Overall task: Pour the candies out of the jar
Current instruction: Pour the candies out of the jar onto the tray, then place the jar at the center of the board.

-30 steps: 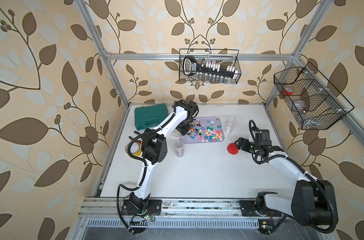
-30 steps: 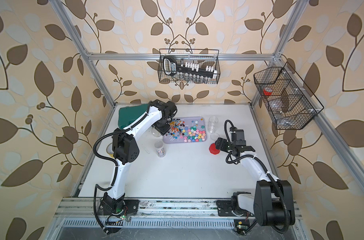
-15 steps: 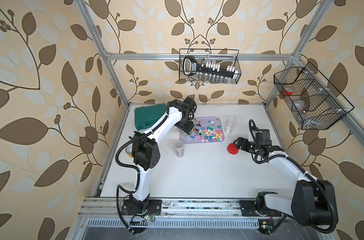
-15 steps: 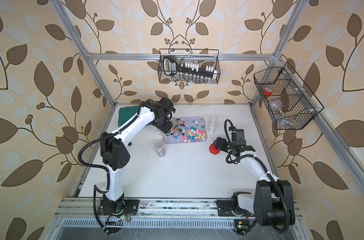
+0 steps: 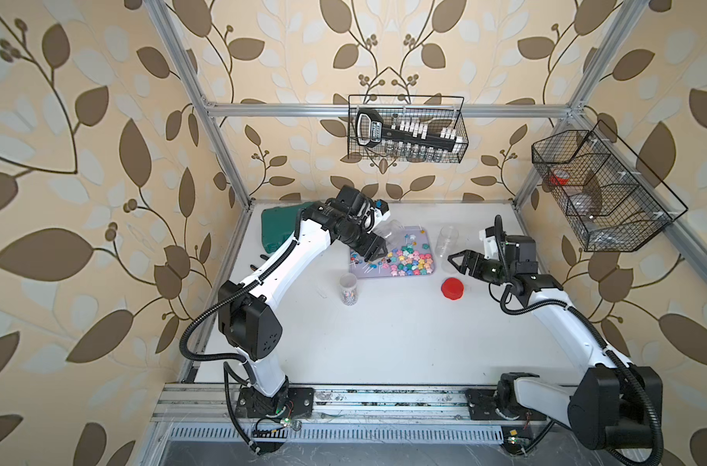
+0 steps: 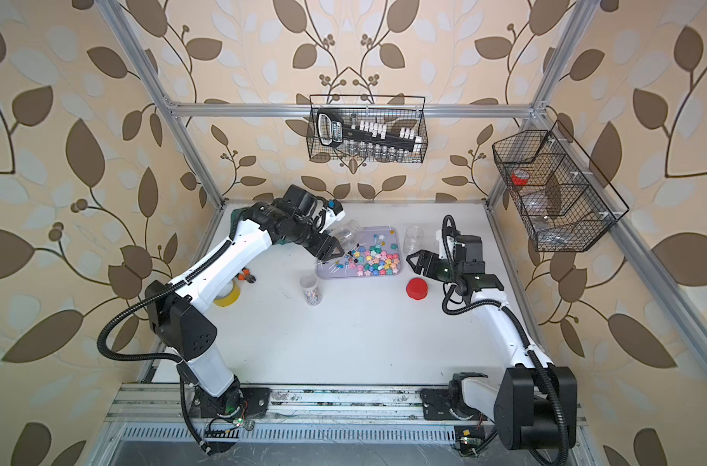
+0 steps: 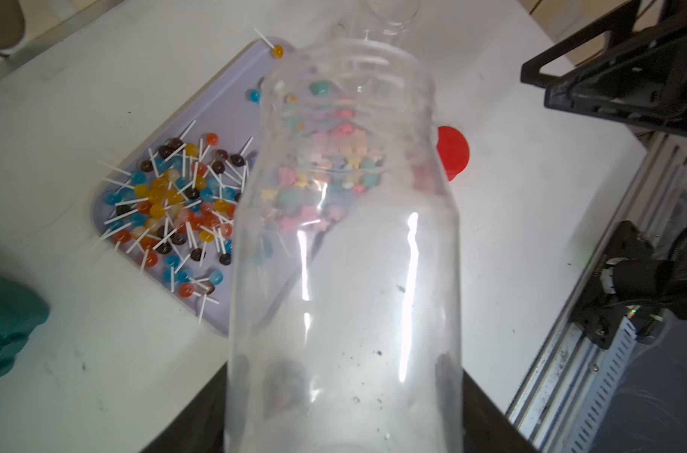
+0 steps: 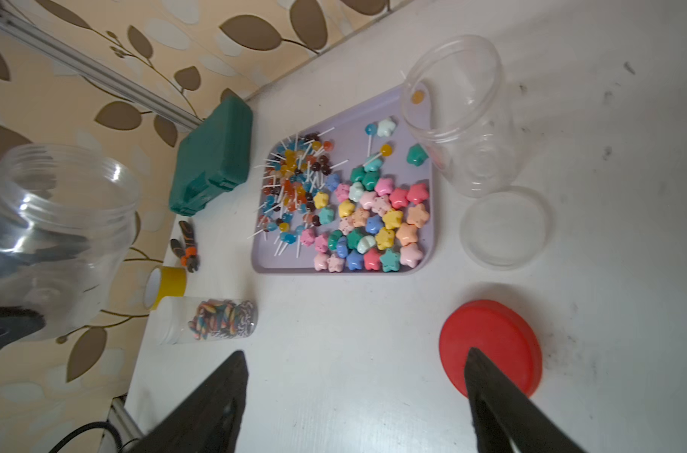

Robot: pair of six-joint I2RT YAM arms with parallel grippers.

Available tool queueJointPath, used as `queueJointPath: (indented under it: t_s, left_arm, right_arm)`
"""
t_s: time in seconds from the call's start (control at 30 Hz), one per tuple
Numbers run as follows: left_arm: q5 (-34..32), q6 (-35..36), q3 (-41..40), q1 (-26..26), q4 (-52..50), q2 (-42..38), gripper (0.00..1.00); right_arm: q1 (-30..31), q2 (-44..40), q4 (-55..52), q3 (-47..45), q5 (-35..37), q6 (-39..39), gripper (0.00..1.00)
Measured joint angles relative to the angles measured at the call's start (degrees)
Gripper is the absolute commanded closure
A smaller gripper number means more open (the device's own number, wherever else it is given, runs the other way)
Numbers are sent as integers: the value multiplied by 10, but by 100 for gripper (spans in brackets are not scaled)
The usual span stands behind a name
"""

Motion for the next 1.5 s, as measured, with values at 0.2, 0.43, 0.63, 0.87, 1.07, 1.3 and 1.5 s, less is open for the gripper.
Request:
queueJointPath:
  t_s: [0.2,0.43,0.63,0.87,1.07,1.3,1.5]
  left_arm:
    - [126,-26,-43,44,73,-11,29]
    - [208,-37,-50,55,101,-15,27]
    - [243,-35,-52,55,104,-33,27]
    - [277,-22,-79,55,109,-91,25]
    - [322,11,-82,55,93,-104,25]
    - [347,42,-82,55,59,-104,25]
    - [361,57,-82,55,44,-104,25]
  right_arm:
    - [0,-23,-4,24,-45,-7,19]
    - [0,-35,-20,56,-87,-12,19]
    - [4,-6,-50,148,-154,-41,19]
    - [37,11,-56,250,-213,-43,27]
    - [85,46,-41,310,-278,-24,33]
    - [92,78,-35,334,-367,-20,38]
    - [98,89,-35,334,-406,-16,41]
